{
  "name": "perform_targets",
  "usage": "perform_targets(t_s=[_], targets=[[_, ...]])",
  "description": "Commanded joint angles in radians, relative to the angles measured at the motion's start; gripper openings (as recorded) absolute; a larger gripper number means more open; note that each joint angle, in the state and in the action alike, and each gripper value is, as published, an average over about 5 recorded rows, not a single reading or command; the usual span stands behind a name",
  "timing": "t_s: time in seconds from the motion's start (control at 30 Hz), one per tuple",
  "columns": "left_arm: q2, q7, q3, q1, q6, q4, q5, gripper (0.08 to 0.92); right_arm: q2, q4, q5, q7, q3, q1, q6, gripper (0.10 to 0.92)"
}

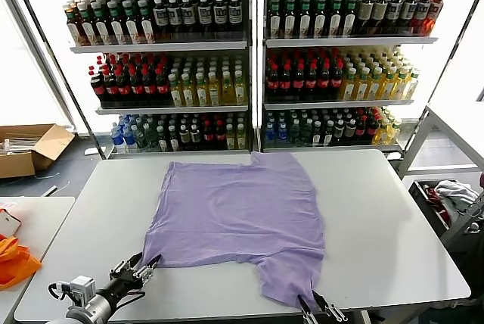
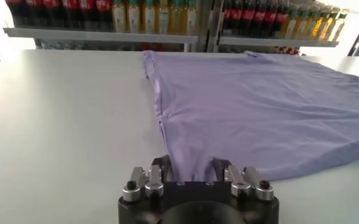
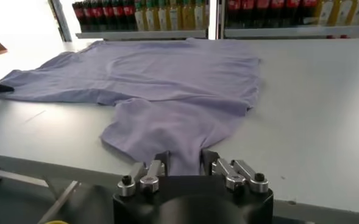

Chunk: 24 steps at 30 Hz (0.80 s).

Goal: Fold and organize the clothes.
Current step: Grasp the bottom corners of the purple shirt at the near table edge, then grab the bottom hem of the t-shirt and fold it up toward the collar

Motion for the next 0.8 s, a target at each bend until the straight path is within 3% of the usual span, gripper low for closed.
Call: perform_targets(t_s=[0.03, 0.17, 0.4, 0.8], targets=[[-0.013, -0.014, -0.001, 0.025, 0.030, -0.066, 0.011, 0.384, 0.001, -0.004, -0.007, -0.009, -0.002, 0.005, 0.018, 0.178], [-0.023, -0.009, -0.005, 0.028, 0.029, -0.076, 0.032, 0.272, -0.003, -0.008, 0.029, -0.017, 0.000, 0.025, 0.091, 0.109], [-0.057, -0.001, -0.030, 0.038, 0.016, -0.133, 0.053, 0.106, 0.014, -0.024, 0.097, -0.060, 0.007, 0.048, 0.310, 0.106], [-0.112, -0.005, -0.115, 0.176, 0.021, -0.306, 0.085, 0.087, -0.022, 0.101, 0.096, -0.137, 0.109, -0.179, 0.437, 0.106]])
